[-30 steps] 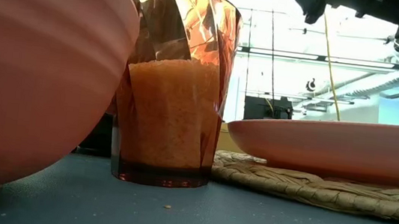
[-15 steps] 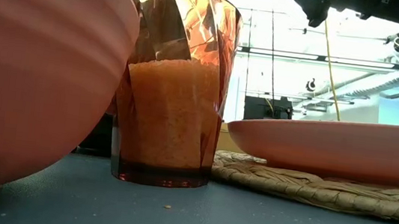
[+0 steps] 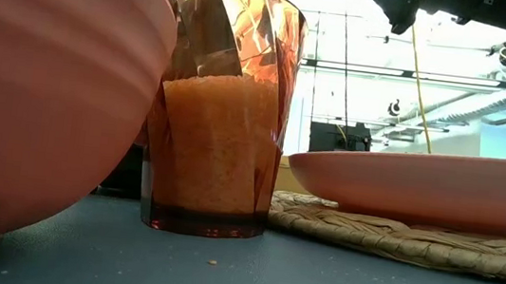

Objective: Arrange a breakfast setting
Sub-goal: Pour the cereal into the orange bowl

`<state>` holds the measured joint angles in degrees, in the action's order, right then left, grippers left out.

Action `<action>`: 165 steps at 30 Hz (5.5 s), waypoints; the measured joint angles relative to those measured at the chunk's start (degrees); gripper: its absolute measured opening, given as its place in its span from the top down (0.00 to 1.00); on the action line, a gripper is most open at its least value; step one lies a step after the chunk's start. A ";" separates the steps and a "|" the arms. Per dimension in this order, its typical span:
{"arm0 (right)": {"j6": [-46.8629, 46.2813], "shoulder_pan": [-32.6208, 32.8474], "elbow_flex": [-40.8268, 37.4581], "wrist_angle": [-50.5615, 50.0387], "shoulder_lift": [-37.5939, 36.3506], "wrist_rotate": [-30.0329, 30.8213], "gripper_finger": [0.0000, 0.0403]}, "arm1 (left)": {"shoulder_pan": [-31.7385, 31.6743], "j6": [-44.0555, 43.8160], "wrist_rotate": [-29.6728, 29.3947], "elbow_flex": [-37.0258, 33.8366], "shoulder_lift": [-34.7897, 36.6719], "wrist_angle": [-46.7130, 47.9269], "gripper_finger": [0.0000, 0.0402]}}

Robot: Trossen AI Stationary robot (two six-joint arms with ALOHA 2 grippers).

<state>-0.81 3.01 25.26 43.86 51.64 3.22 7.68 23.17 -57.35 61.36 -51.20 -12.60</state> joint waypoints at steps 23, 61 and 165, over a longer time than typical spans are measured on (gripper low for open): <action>-0.01 0.00 0.00 0.02 0.00 -0.02 0.21 | -10.57 -42.46 -6.31 -13.13 0.01 42.38 0.67; -0.01 0.00 0.00 0.02 0.00 -0.02 0.21 | -19.23 -55.35 -1.24 -41.94 -0.11 21.79 0.67; -0.02 0.00 0.02 0.01 0.02 -0.03 0.21 | -21.16 -40.98 0.14 -27.51 -0.09 24.39 0.02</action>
<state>-0.83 3.01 25.28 43.87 51.66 3.19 -13.47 -17.81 -57.21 33.85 -51.29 11.79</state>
